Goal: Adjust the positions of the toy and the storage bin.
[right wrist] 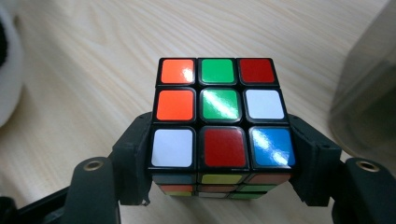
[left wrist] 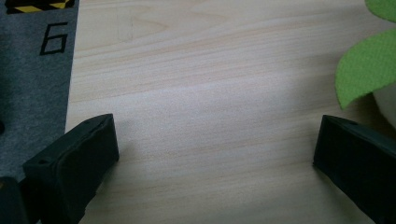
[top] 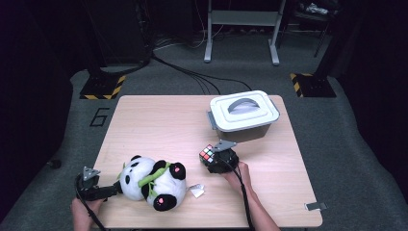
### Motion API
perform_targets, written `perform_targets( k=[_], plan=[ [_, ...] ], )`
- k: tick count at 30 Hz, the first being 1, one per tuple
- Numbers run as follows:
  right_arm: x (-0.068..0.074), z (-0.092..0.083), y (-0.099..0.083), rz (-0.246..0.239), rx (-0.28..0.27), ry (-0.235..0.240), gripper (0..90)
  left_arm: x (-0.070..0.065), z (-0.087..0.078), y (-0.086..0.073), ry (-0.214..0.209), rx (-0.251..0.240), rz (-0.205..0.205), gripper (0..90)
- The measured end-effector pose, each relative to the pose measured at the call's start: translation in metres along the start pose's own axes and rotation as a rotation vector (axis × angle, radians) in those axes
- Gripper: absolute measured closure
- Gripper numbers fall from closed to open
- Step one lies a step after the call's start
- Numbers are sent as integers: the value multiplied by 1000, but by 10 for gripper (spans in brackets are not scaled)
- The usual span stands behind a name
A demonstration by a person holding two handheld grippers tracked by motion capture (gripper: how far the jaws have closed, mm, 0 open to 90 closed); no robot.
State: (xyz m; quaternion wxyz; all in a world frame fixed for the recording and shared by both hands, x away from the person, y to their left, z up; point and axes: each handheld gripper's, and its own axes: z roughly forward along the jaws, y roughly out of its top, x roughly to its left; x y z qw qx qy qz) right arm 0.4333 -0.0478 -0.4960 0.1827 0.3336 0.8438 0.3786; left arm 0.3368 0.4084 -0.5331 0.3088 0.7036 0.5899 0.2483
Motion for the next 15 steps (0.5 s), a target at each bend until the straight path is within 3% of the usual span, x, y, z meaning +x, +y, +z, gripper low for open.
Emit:
perform_targets(
  k=[7,13,14,15],
  plan=[
    [-8,-4,-3,89,14,-53,334,0,0,0,0,0,0,0],
    [-15,-8,-7,112,14,-86,334,0,0,0,0,0,1,0],
    [-15,-9,-8,135,17,-90,334,0,0,0,0,-2,2,0],
    [-16,-9,-8,123,19,-100,334,0,0,0,0,-1,1,0]
  ],
)
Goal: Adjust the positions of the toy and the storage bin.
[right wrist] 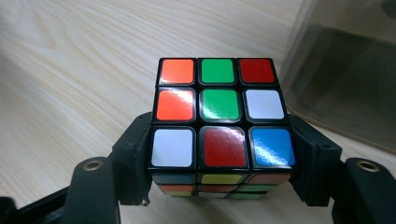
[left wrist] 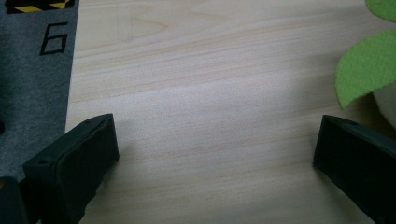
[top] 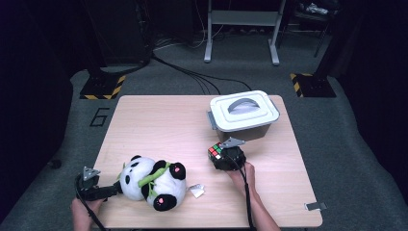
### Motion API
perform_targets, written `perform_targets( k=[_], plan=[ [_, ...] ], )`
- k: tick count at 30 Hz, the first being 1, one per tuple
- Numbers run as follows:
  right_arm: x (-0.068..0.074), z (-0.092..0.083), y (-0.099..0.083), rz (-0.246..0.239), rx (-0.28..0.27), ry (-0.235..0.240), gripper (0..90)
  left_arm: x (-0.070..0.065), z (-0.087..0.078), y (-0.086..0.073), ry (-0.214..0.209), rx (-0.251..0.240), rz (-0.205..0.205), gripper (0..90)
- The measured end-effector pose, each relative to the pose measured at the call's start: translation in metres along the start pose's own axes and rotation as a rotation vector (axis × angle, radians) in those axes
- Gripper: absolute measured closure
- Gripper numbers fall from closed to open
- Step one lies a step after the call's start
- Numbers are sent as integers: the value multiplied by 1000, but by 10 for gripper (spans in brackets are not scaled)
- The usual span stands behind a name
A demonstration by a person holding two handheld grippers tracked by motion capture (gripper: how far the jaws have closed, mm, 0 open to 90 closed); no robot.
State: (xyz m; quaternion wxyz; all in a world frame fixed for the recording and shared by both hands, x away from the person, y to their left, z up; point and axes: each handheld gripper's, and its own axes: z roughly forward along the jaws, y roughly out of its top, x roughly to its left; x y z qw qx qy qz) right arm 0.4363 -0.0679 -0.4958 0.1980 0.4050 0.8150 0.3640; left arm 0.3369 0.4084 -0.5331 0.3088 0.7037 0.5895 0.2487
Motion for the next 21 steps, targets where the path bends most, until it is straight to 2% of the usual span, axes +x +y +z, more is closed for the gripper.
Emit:
perform_targets(
  k=[2,8,10,12,16,21],
  plan=[
    [-1,1,-2,18,3,-7,333,0,0,0,0,0,0,0],
    [-2,2,-5,22,0,-6,318,0,0,0,1,1,0,0],
    [-3,2,-5,34,-5,8,202,0,0,0,1,-1,3,0],
    [-4,-1,-6,40,-7,11,146,0,0,0,1,0,4,0],
    [-6,-9,-8,54,-19,28,93,1,0,1,-3,7,15,0],
    [-13,-22,-16,63,-20,31,36,0,-5,4,-24,0,-3,2]
  ],
)
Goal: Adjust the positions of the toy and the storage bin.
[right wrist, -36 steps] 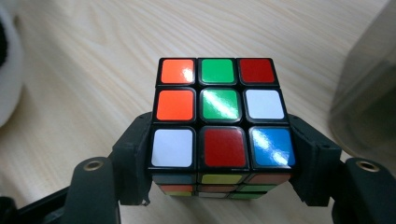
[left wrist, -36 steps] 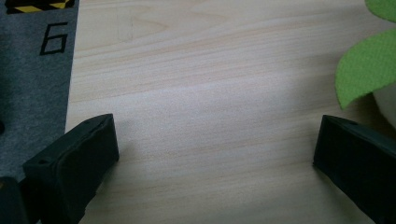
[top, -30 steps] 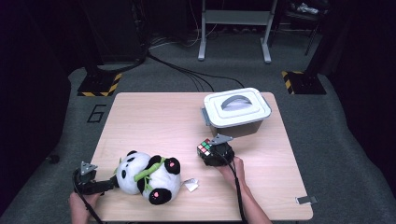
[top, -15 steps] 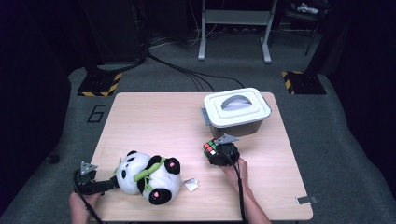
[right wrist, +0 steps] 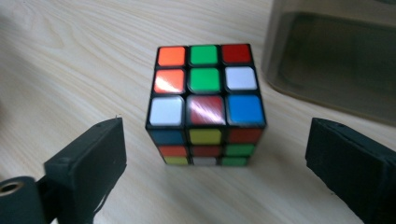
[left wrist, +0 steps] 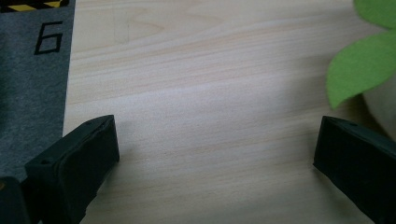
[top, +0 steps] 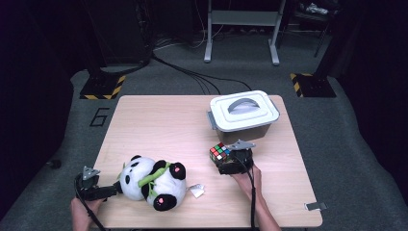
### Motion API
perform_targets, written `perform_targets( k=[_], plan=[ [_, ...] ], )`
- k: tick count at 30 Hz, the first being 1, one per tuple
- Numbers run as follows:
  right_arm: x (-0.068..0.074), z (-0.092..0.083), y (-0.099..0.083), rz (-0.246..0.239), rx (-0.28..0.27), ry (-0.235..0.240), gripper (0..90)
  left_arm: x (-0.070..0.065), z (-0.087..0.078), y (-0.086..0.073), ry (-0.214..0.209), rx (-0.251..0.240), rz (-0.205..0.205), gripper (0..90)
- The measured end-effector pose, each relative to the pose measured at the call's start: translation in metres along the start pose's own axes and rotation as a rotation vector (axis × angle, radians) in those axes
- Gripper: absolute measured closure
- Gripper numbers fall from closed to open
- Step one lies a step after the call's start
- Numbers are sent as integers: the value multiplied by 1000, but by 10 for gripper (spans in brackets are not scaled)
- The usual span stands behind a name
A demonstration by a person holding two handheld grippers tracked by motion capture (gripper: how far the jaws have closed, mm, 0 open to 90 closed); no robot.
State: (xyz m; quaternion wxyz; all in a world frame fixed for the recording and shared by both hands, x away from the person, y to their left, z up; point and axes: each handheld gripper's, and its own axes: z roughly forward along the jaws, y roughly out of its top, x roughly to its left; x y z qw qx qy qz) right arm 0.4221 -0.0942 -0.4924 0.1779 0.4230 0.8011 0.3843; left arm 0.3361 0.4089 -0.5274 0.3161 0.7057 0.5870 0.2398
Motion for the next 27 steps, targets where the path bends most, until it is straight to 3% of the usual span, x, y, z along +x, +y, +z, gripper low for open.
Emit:
perform_targets(
  k=[10,14,24,27],
  plan=[
    [-19,-25,-29,54,15,-37,0,-6,-30,20,1,-22,27,2],
    [-28,-30,-43,81,31,-58,0,-11,-44,30,-25,-33,37,2],
    [-42,-36,-66,99,79,-145,0,-41,-71,60,-86,-75,113,2],
    [-45,-37,-70,101,104,-153,0,-52,-78,69,-128,-89,131,2]
  ],
)
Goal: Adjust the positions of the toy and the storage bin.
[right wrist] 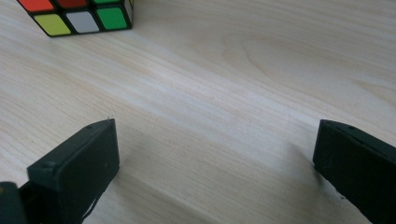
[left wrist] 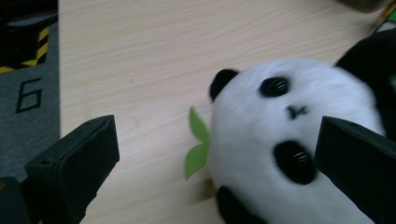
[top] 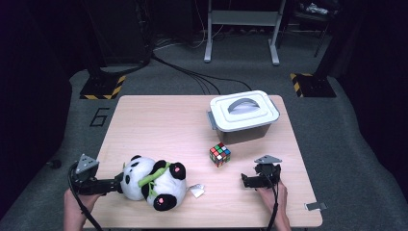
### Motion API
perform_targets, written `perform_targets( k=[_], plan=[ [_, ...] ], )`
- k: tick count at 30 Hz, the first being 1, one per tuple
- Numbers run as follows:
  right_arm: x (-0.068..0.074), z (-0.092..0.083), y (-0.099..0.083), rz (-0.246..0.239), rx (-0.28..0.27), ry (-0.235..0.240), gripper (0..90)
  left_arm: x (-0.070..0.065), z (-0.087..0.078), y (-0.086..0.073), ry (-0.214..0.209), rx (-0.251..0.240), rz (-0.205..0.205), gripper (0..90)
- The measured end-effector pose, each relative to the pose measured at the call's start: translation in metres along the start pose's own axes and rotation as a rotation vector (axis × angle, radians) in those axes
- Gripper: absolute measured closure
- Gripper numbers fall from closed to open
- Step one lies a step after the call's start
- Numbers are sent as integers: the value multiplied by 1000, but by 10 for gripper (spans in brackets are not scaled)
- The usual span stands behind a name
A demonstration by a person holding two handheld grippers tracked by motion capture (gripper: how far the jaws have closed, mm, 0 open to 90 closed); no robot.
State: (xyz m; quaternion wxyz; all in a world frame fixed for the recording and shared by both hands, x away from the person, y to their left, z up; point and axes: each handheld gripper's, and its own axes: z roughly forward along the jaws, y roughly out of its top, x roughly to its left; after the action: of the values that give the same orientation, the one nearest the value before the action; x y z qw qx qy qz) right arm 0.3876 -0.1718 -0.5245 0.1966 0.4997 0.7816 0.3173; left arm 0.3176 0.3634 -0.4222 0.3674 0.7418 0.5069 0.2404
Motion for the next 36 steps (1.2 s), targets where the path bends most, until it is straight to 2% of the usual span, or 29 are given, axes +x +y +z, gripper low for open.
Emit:
perform_targets(
  k=[2,5,6,11,14,19,25,28,29,32,33,36],
  plan=[
    [-2,0,-2,-4,-1,-9,0,-8,-1,7,-11,-9,13,2],
    [-3,-1,-4,11,-11,-12,0,-18,-1,16,-57,-21,26,2],
    [-5,-1,-5,0,-17,-8,0,-22,-1,18,-67,-17,33,2],
    [-3,-1,-6,9,-24,-19,0,-42,6,28,-138,-12,62,2],
    [-3,-1,-7,7,-30,-19,0,-53,9,33,-166,-8,79,1],
    [-3,-1,-7,12,-30,-22,0,-69,18,33,-213,3,87,2],
    [-3,-1,-7,11,-30,-20,0,-86,34,28,-191,59,128,1],
    [-3,-1,-7,14,-30,-22,0,-89,42,25,-176,86,142,0],
    [-3,-1,-7,14,-31,-23,0,-89,42,25,-168,101,159,0],
    [-3,-1,-7,12,-32,-22,0,-92,43,24,-143,106,183,0],
    [-3,-1,-7,12,-32,-22,0,-94,44,22,-133,101,178,11],
    [-3,-1,-7,14,-31,-24,0,-97,45,19,-103,91,184,75]
  ],
)
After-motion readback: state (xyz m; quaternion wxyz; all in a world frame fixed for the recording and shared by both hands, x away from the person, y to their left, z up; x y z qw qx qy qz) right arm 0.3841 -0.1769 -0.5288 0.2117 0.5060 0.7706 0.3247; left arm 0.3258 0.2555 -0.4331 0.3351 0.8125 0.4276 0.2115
